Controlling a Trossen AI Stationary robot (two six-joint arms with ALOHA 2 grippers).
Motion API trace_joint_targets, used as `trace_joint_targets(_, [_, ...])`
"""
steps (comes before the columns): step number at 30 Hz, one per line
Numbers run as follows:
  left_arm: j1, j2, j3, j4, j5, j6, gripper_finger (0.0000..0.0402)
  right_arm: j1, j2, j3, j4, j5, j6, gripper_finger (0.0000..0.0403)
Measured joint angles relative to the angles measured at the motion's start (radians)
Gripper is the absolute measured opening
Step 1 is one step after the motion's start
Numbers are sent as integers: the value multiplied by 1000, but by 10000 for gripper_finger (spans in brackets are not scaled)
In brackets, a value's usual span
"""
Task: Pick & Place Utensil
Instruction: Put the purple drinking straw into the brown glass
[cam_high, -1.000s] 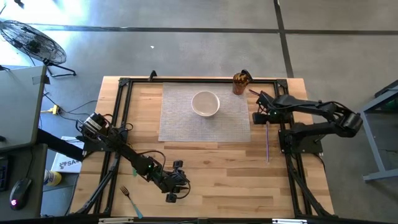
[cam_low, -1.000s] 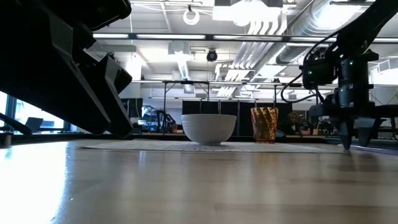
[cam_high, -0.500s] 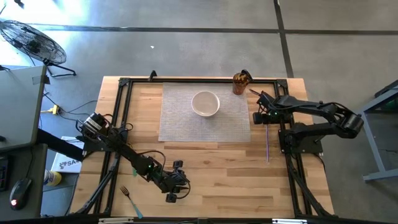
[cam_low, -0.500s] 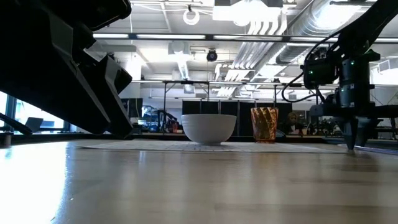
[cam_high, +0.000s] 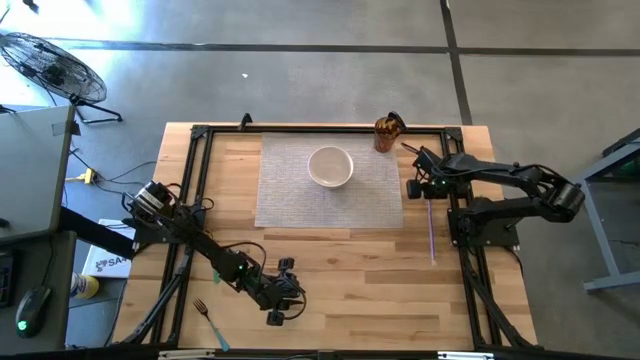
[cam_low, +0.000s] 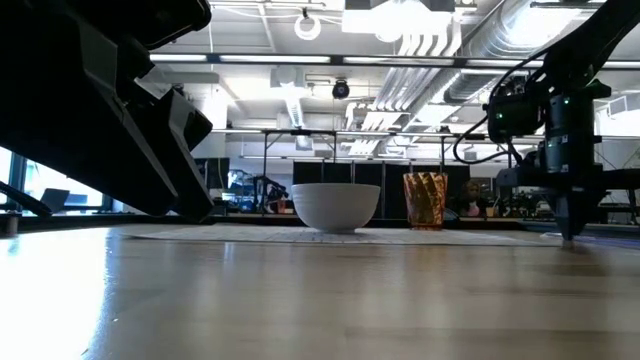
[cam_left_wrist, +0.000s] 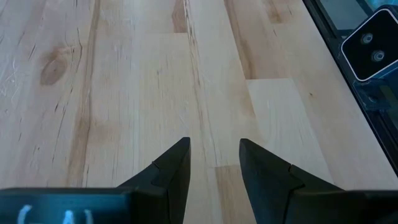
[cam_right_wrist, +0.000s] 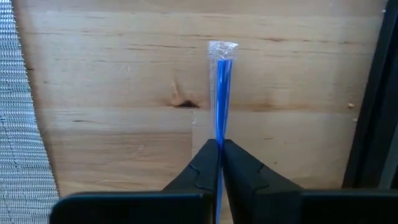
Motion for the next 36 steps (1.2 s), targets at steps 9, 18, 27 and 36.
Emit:
trace_joint_targets(9, [0,0,0,0,0,0,136,6,-14,52,-19,11,-13,3])
trace_joint_targets(18, [0,0,0,0,0,0,136,114,-91,242,-42,77,-43,3])
trace_joint_targets(27, [0,0,0,-1,0,0,136,250,-119,408,182,406,-160,3])
trace_joint_targets(36, [0,0,0,-1,0,0,136,277,-119,411,633,633,-360,3])
